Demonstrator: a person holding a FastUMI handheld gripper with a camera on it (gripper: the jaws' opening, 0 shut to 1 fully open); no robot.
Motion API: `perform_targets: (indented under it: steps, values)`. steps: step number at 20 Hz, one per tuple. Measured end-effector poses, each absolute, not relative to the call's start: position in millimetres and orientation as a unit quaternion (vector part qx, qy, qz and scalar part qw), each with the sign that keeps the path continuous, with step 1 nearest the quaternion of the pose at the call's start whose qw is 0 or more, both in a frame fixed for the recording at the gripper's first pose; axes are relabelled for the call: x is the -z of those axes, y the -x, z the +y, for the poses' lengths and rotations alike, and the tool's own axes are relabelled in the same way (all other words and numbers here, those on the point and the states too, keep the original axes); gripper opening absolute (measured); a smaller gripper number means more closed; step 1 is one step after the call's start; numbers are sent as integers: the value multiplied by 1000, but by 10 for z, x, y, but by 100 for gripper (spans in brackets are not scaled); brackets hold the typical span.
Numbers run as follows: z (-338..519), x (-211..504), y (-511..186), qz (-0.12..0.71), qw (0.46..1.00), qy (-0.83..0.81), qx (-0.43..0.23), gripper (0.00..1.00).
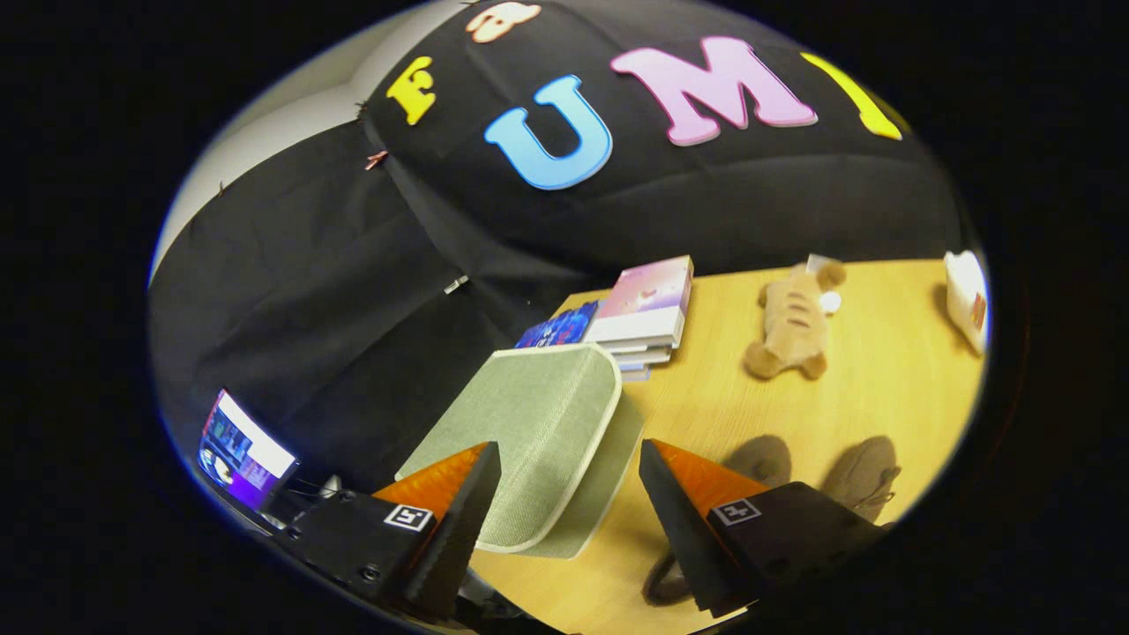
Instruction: Open the storage box then place both shoes into the box .Put the left shoe in first, then the right shoe, with the right side of both shoes facing outward in a uniform manner.
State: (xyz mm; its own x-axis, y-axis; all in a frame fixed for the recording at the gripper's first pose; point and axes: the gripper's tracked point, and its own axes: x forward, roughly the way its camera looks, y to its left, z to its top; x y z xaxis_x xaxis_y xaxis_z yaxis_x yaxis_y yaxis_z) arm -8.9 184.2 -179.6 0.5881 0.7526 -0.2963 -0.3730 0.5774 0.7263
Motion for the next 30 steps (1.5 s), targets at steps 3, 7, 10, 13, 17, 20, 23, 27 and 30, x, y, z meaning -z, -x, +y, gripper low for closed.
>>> perform_targets:
  steps: [3, 7, 10, 13, 17, 20, 23, 27, 30]
  values:
    - [2048, 1973, 110, 339, 784, -372, -363, 98]
    - [2289, 2202, 201, 391, 716, -425, -392, 97]
    - [2434, 2249, 233, 415, 670, -458, -411, 97]
    - [2547, 2256, 259, 429, 631, -491, -420, 97]
    - [2657, 2190, 302, 437, 575, -536, -437, 95]
    - [2720, 2118, 302, 436, 539, -564, -449, 88]
    - [2715, 2119, 278, 429, 524, -579, -453, 78]
    - [2696, 2145, 290, 429, 504, -594, -458, 58]
    - [2611, 2056, 228, 406, 503, -609, -459, 24]
